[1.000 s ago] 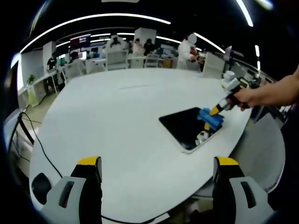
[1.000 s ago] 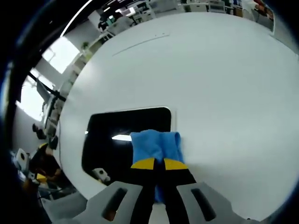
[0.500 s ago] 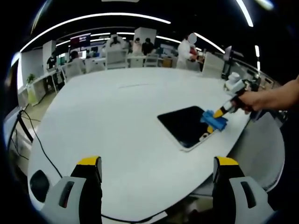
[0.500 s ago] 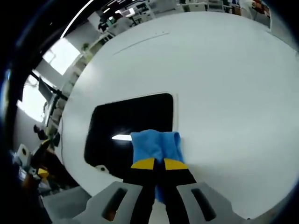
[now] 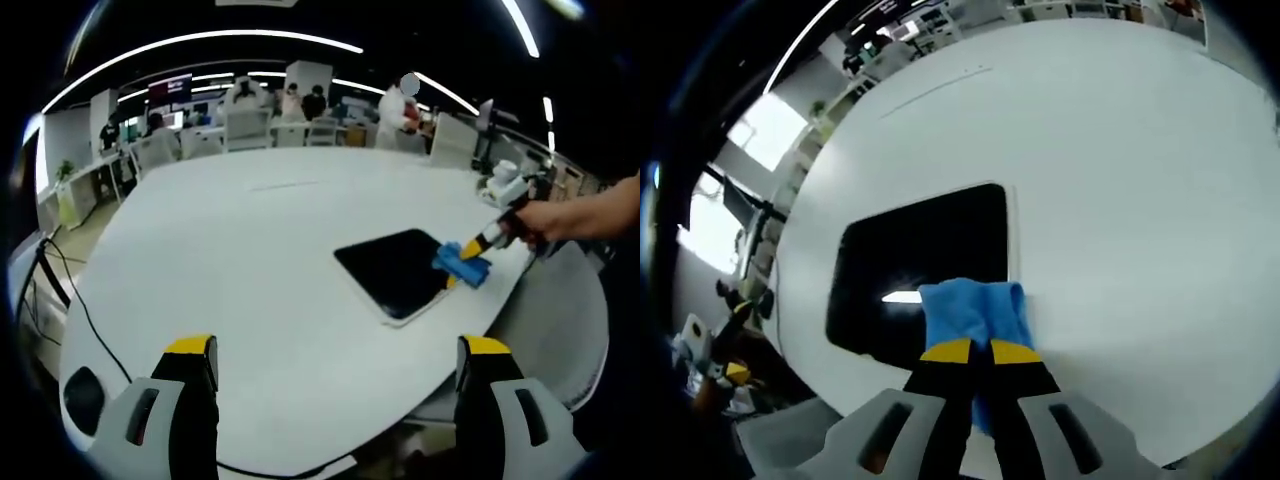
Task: Wipe the mirror surface with the cleaning cloth until all visible marks leave the cleaned area.
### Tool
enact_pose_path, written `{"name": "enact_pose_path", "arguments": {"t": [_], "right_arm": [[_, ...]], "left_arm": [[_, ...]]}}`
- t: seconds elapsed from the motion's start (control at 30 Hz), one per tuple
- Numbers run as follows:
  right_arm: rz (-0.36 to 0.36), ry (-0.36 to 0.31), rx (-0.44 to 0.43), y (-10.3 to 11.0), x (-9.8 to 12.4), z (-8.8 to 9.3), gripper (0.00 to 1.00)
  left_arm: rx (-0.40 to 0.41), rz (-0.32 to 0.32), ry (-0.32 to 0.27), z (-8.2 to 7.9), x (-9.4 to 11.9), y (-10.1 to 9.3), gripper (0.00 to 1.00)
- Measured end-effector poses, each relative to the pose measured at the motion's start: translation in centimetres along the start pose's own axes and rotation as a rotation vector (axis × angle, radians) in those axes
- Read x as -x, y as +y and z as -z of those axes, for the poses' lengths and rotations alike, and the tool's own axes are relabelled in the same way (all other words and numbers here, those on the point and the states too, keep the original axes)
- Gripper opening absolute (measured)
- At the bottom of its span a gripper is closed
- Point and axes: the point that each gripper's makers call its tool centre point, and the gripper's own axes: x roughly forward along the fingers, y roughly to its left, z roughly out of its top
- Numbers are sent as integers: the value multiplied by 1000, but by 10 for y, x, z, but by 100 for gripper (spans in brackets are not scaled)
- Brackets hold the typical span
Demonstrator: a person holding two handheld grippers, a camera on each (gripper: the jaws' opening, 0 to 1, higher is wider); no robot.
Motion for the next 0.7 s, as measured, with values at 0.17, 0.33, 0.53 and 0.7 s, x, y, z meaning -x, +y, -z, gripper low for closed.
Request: {"name": "enact_pose_path", "arguments": {"t": [0.17, 0.33, 0.53, 0.7], "right_arm": [[31, -2, 62, 3, 0, 0, 0], [20, 3, 53, 13, -3, 0, 0], [7, 8, 56, 24, -7, 1, 0], [-3, 10, 49, 32, -12, 0, 0]], "left_arm": [[2, -4, 0, 2, 1, 0, 100], [5, -5, -3, 5, 1, 1, 100], [4, -8, -5, 5, 3, 3, 100], [-2, -5, -3, 3, 4, 4, 100]]}}
